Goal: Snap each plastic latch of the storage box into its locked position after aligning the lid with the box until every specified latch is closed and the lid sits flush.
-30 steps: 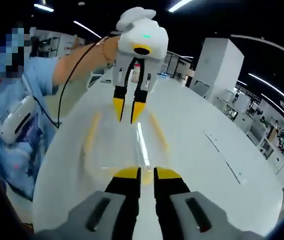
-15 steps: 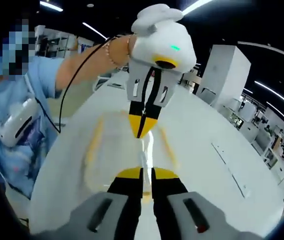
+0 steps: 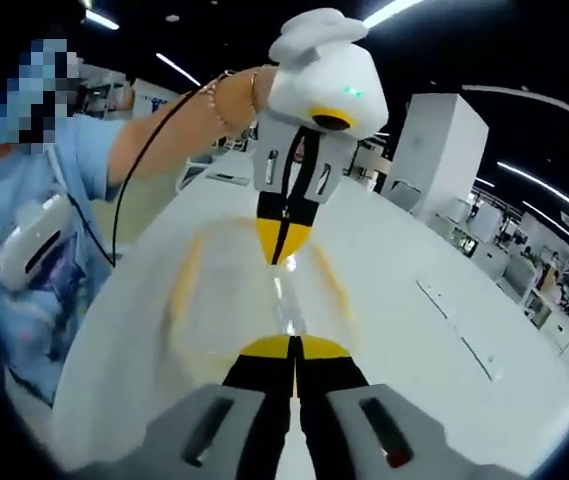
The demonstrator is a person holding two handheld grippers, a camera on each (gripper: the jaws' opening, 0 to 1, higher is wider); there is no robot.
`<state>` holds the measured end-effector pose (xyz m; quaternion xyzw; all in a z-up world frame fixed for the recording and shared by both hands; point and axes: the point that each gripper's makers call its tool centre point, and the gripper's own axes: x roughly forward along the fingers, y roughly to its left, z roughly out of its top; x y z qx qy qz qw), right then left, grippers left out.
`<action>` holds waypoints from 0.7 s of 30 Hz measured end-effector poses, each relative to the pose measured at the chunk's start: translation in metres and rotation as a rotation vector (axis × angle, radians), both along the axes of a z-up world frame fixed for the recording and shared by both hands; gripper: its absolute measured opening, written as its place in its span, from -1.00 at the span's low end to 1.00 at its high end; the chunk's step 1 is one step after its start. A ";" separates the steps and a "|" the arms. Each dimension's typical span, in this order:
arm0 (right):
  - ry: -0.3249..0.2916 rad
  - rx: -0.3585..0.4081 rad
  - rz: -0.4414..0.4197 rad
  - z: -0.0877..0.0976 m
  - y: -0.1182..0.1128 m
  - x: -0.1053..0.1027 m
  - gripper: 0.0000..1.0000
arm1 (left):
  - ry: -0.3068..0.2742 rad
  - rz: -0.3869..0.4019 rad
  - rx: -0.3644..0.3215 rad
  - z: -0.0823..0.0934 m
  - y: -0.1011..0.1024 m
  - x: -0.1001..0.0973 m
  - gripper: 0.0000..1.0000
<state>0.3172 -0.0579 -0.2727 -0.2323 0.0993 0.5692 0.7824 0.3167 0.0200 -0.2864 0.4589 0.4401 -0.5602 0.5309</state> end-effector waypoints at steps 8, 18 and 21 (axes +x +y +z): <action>0.024 0.287 0.002 0.003 -0.004 0.003 -1.00 | -0.015 -0.051 0.047 -0.002 0.000 -0.002 -1.00; 0.052 0.391 -0.032 0.001 -0.005 0.004 -0.98 | -0.035 -0.072 0.056 -0.002 0.003 -0.001 -1.00; 0.048 0.388 -0.047 0.002 -0.005 0.005 -0.97 | -0.025 -0.040 0.022 -0.001 0.004 0.000 -1.00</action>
